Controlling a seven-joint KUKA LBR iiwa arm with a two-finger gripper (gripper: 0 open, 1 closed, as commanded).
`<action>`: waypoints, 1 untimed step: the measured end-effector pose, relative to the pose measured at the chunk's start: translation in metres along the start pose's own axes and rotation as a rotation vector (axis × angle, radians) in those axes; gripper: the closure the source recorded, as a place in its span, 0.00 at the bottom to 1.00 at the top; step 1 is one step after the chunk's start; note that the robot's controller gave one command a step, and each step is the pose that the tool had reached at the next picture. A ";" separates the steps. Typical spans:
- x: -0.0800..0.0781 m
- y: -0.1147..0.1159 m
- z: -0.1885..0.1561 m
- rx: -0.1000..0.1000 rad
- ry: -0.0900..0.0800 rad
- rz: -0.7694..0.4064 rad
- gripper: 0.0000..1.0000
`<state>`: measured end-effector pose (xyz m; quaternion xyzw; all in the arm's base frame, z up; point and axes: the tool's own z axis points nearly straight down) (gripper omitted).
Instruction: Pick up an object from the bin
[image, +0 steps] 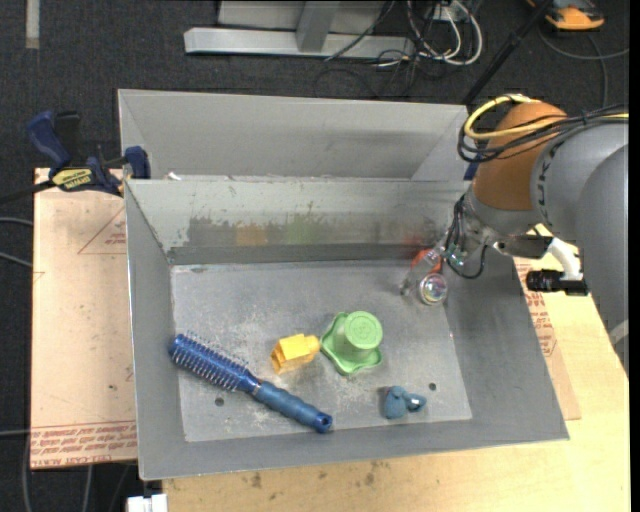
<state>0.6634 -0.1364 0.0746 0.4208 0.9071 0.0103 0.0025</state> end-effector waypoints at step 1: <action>-0.001 0.000 -0.001 -0.001 -0.003 0.001 1.00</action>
Offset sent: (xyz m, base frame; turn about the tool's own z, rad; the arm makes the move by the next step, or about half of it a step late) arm 0.0000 0.0000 0.0000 0.0000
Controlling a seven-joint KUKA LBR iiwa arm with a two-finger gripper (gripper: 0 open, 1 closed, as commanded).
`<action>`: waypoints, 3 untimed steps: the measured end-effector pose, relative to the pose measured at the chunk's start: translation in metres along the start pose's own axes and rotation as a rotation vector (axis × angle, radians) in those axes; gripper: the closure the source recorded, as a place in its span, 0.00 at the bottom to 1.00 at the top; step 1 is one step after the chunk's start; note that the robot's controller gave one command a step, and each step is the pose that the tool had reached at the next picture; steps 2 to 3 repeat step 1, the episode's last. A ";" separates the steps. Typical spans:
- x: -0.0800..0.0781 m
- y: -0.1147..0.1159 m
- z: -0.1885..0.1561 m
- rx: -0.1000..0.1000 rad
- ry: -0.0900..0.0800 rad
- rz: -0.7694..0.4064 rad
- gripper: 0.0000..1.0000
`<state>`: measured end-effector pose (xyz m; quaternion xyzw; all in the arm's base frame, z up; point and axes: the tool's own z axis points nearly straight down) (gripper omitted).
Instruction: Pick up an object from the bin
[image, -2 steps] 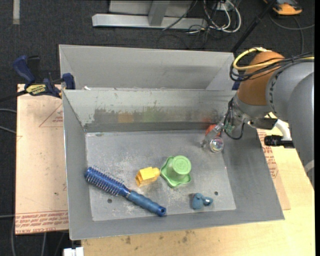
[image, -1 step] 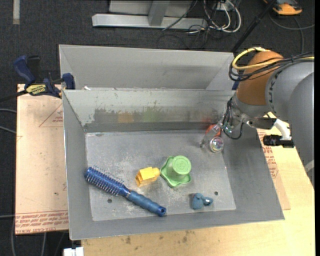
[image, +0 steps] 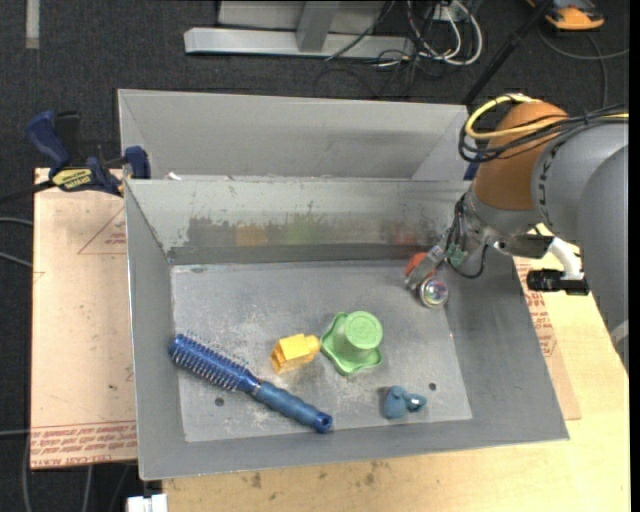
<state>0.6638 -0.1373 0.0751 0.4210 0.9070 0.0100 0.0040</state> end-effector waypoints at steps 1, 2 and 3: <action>0.000 0.002 -0.023 0.018 -0.005 -0.003 1.00; 0.000 0.002 -0.023 0.018 -0.005 -0.003 1.00; 0.000 0.002 -0.023 0.018 -0.005 -0.003 1.00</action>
Offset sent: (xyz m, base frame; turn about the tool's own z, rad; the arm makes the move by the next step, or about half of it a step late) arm 0.0000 0.0000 0.0216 0.0000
